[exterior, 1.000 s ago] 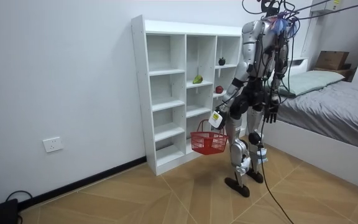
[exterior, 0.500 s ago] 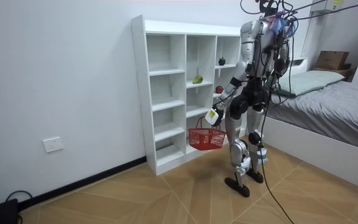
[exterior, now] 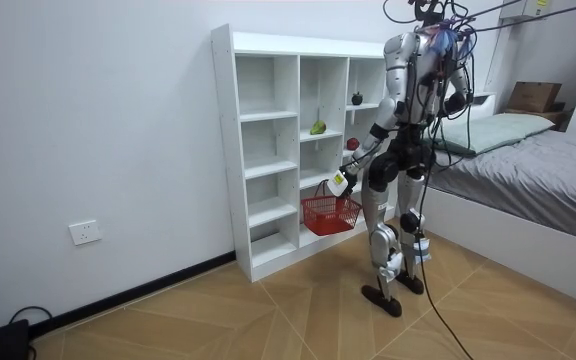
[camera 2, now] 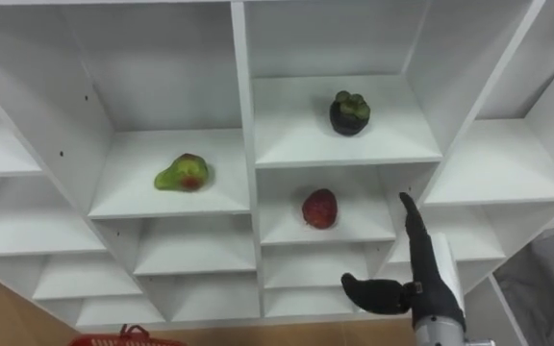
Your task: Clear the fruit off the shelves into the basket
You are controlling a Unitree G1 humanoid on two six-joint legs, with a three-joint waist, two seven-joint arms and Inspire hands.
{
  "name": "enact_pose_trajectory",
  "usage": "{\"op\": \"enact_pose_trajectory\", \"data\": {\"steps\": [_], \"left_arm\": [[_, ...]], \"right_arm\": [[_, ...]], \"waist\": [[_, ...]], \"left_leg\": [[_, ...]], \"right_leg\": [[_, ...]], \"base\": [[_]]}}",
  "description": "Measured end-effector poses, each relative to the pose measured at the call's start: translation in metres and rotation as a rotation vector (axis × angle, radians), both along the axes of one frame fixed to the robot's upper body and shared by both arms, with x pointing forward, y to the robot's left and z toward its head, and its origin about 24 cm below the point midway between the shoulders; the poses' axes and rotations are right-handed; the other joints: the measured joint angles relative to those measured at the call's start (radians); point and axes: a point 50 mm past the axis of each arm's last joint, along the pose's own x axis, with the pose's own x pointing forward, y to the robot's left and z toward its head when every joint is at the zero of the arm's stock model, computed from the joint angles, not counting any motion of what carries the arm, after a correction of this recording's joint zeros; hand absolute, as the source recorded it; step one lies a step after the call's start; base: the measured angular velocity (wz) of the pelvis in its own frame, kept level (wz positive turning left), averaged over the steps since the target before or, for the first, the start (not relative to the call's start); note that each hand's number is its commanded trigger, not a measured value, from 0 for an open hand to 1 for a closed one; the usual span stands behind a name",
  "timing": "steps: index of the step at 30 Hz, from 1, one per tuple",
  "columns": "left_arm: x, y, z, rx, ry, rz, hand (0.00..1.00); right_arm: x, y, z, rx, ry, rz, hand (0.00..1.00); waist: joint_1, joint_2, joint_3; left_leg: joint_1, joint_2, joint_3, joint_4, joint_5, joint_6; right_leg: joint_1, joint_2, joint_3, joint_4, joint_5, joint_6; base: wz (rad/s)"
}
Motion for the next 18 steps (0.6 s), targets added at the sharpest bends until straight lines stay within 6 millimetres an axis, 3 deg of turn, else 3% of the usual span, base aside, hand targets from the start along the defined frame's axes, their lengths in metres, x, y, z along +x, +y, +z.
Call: {"op": "enact_pose_trajectory", "data": {"steps": [6, 11, 18], "left_arm": [[-0.001, -0.001, 0.000, -0.004, 0.001, -0.004, 1.00], [-0.003, -0.002, -0.002, -0.026, 0.014, 0.000, 1.00], [-0.006, -0.003, -0.005, -0.044, 0.045, -0.002, 1.00]], "right_arm": [[0.006, 0.003, 0.014, 0.002, -0.074, 0.019, 0.00], [0.022, 0.010, 0.045, 0.002, -0.224, 0.045, 0.00], [0.036, 0.017, 0.066, 0.020, -0.338, 0.068, 0.00]], "waist": [[0.005, 0.010, -0.0006], [0.003, 0.017, -0.0017], [0.007, 0.004, -0.0030]], "left_leg": [[-0.007, 0.002, 0.005, -0.005, 0.000, 0.000], [-0.016, 0.004, 0.014, -0.005, 0.000, 0.000], [-0.023, 0.006, 0.013, -0.004, 0.000, 0.000]], "right_leg": [[-0.011, 0.003, 0.006, 0.015, 0.001, 0.000], [-0.022, 0.007, 0.016, 0.019, 0.002, -0.002], [-0.040, 0.008, 0.016, 0.016, 0.002, -0.003]], "base": [[-0.04], [-0.04], [-0.01]]}}
